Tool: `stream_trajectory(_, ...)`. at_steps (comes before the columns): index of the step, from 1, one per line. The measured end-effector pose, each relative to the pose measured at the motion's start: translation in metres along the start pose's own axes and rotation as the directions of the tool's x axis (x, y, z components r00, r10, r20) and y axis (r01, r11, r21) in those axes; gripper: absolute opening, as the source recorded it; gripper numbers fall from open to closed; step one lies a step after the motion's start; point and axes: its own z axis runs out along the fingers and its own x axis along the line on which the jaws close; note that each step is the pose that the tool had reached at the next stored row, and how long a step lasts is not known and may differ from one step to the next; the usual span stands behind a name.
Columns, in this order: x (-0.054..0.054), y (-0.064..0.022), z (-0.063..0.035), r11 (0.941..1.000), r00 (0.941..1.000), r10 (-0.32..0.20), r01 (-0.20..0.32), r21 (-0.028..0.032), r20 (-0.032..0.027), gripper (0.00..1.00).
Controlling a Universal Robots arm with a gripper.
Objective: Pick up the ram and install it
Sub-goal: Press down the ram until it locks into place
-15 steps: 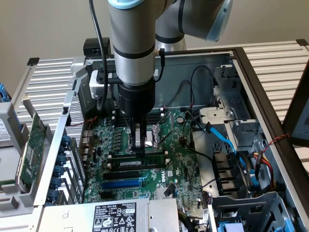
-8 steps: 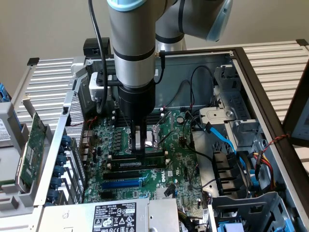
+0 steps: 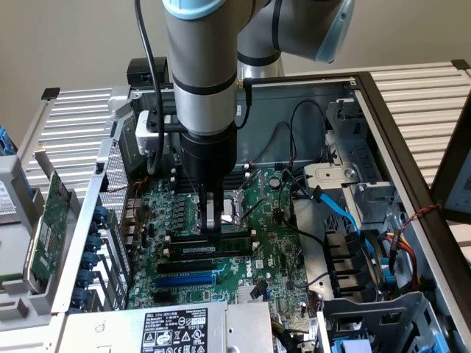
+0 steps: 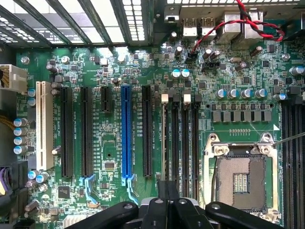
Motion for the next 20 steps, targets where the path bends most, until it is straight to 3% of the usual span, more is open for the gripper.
stream_trajectory(4,0.0005,0.0000,0.0000,1.0000,1.0000,0.000,0.000,-0.0005,0.0072,0.11)
stream_trajectory(20,0.0018,-0.0001,0.0001,1.0000,0.9999,0.000,0.000,-0.0009,0.0157,0.11)
